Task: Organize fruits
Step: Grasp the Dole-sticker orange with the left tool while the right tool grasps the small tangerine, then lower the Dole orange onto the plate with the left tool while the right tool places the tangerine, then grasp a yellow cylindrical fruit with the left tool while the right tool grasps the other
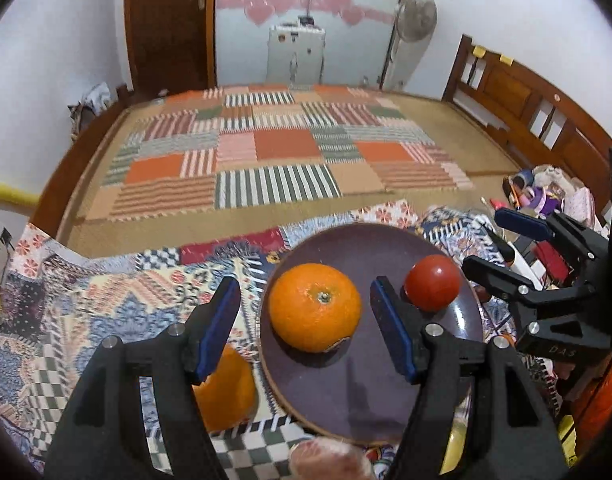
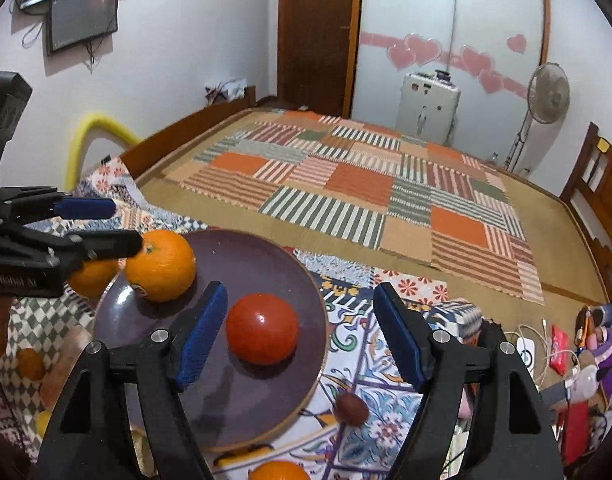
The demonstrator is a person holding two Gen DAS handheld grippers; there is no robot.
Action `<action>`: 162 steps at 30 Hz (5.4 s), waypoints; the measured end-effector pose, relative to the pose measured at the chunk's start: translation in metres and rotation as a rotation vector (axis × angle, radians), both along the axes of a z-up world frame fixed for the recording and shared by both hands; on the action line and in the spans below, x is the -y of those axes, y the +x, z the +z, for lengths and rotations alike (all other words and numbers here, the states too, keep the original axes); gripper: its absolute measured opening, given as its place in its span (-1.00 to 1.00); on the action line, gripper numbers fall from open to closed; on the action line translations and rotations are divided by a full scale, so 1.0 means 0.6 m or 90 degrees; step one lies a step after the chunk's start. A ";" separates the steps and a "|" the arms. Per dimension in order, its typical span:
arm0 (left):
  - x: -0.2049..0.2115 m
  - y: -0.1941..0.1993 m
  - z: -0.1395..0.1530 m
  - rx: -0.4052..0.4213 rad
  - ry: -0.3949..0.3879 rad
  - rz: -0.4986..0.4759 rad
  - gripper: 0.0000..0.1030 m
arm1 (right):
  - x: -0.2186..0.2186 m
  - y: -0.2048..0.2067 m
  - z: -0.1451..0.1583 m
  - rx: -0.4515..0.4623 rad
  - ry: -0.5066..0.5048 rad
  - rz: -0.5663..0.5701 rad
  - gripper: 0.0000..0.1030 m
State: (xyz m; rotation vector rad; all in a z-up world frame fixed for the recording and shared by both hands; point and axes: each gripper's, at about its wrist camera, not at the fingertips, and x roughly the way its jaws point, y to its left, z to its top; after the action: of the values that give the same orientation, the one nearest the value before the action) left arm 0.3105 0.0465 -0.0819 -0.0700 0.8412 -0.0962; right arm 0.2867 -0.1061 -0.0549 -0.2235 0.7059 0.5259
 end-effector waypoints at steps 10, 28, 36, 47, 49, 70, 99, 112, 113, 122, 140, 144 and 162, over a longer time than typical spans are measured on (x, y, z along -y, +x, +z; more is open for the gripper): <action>-0.041 -0.081 0.054 0.083 0.040 0.032 0.57 | 0.030 -0.055 0.026 0.069 0.020 -0.020 0.41; -0.092 -0.113 -0.073 0.014 0.070 0.046 0.68 | 0.080 -0.102 -0.079 0.002 -0.014 -0.044 0.41; -0.088 -0.088 -0.095 0.001 0.085 0.037 0.68 | 0.081 -0.098 -0.102 -0.049 0.005 -0.036 0.25; -0.084 -0.072 -0.109 -0.006 0.068 0.037 0.46 | 0.075 -0.089 -0.111 -0.101 0.034 -0.006 -0.10; -0.081 -0.071 -0.111 -0.010 0.064 0.026 0.34 | 0.071 -0.091 -0.112 -0.107 0.040 0.005 -0.29; -0.077 -0.108 -0.048 0.020 0.052 0.019 0.31 | 0.068 -0.087 -0.064 -0.038 0.049 -0.006 -0.34; 0.042 -0.089 -0.052 0.013 0.036 -0.091 0.31 | 0.002 -0.045 -0.061 -0.037 0.054 0.049 -0.34; 0.056 -0.077 -0.068 -0.003 0.041 -0.104 0.32 | -0.003 -0.027 -0.064 -0.061 0.010 0.058 -0.33; 0.055 -0.077 -0.069 -0.006 0.041 -0.104 0.32 | -0.003 -0.026 -0.066 -0.062 0.007 0.059 -0.33; 0.051 -0.077 -0.071 -0.001 0.035 -0.104 0.34 | -0.005 -0.027 -0.069 -0.059 -0.014 0.065 -0.31; 0.050 -0.146 -0.016 0.042 0.046 -0.080 0.41 | 0.036 -0.098 -0.008 -0.013 0.026 0.030 -0.12; 0.052 -0.185 -0.004 0.049 0.041 -0.080 0.41 | 0.046 -0.128 0.003 -0.005 0.029 0.018 -0.11; 0.069 -0.309 -0.059 0.004 0.017 -0.076 0.41 | 0.077 -0.245 -0.047 -0.035 0.028 -0.028 -0.03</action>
State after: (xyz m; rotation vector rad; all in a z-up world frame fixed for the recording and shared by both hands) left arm 0.1253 0.0054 -0.1171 0.0056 0.8393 -0.1973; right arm 0.1395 -0.1522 -0.0830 -0.1532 0.7500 0.5055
